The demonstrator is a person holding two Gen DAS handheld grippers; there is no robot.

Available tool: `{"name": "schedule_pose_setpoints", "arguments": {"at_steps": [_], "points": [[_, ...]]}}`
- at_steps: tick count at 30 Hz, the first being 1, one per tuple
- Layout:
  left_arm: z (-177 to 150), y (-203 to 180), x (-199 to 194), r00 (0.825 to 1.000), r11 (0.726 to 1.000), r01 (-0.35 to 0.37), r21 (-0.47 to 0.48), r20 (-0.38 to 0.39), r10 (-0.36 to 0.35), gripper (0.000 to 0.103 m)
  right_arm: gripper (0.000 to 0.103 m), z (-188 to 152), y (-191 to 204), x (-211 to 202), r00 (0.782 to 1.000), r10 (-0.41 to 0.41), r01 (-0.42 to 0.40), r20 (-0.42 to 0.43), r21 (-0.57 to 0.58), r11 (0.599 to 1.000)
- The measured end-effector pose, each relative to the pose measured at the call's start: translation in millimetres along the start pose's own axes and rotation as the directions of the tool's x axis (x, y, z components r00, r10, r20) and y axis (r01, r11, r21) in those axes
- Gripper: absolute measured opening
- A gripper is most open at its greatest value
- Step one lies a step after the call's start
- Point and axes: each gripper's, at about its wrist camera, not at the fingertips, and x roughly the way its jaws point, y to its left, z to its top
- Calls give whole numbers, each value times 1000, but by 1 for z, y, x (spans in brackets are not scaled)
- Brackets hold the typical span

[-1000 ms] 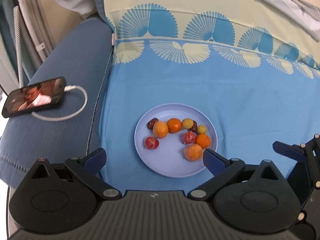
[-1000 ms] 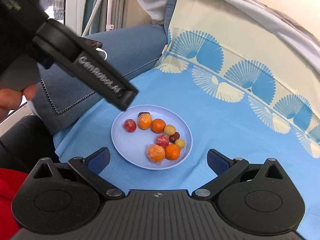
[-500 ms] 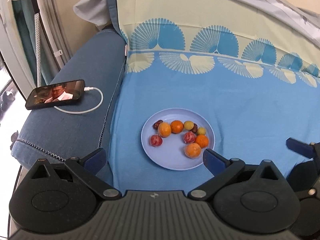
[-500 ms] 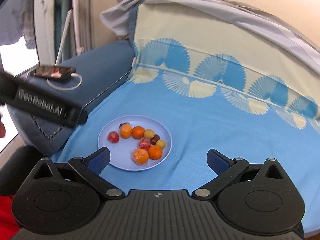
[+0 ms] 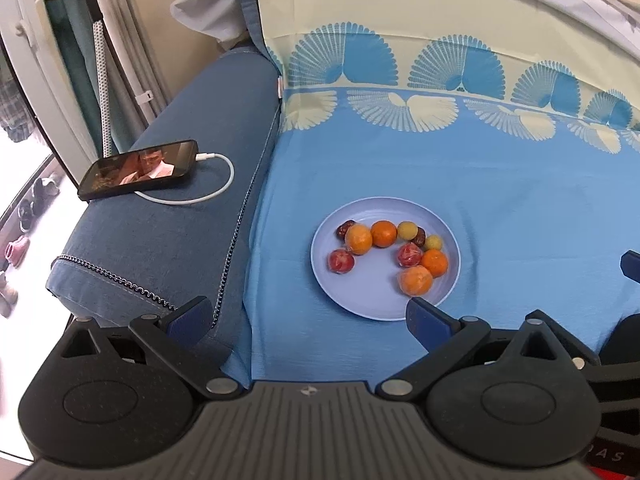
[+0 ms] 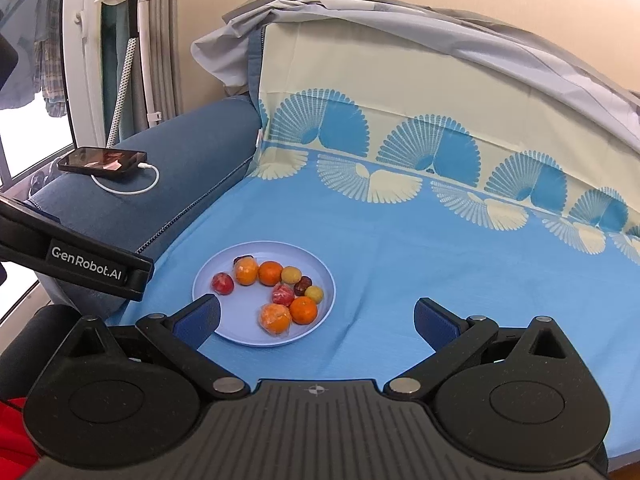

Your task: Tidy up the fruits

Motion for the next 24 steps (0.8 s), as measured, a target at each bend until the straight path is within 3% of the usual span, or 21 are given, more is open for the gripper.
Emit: {"name": "schedule_pose_setpoints", "arguments": {"at_steps": [24], "points": [[-3, 1, 8, 1000, 1000, 9, -2, -17, -9, 103, 102, 0, 4, 6, 1000, 15, -15, -23, -29, 999]]}}
